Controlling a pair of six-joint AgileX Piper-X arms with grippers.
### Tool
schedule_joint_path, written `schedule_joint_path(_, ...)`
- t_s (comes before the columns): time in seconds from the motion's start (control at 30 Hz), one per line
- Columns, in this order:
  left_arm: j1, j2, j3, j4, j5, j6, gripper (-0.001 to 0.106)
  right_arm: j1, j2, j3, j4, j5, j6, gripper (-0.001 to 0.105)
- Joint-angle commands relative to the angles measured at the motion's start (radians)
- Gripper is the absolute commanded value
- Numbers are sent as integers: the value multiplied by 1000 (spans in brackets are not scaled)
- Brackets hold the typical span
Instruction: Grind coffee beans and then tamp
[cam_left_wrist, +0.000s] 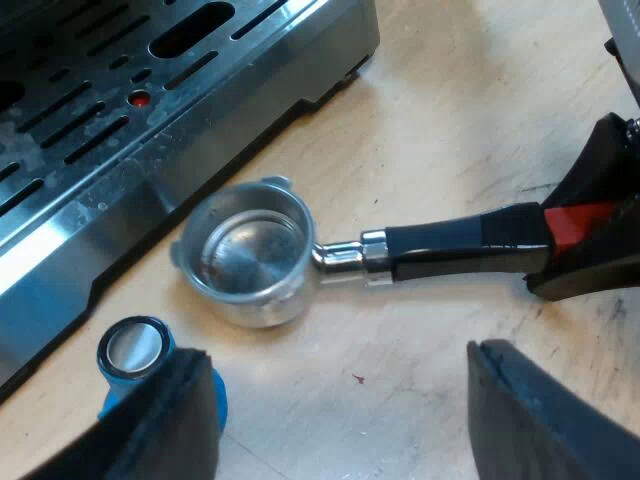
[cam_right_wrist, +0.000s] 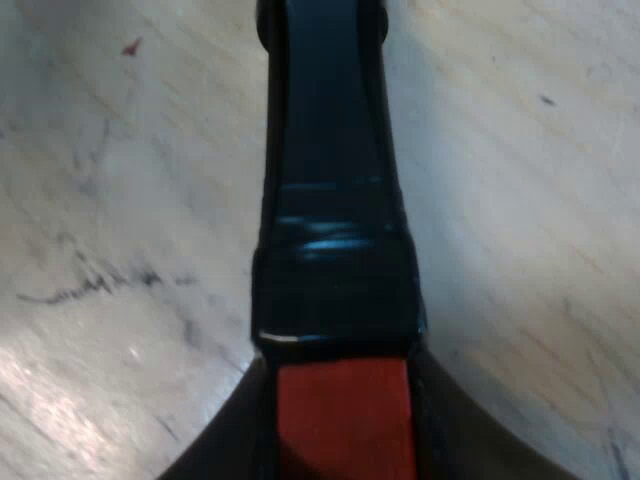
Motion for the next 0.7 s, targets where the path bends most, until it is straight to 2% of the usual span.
schedule_joint_path(0.03, -4, -1, 2, -10, -2, 0, 56, -2, -13, -12, 15, 12, -6, 0)
schedule_joint_path(0.37, -4, -1, 2, -10, -2, 0, 56, -2, -13, -12, 48, 6, -6, 0)
schedule_joint_path(0.4, -4, -1, 2, -10, -2, 0, 56, -2, -13, -12, 48, 6, 14, 0)
schedule_joint_path(0.7, -4, -1, 2, -10, -2, 0, 56, -2, -13, -12, 104, -64, 36, 0)
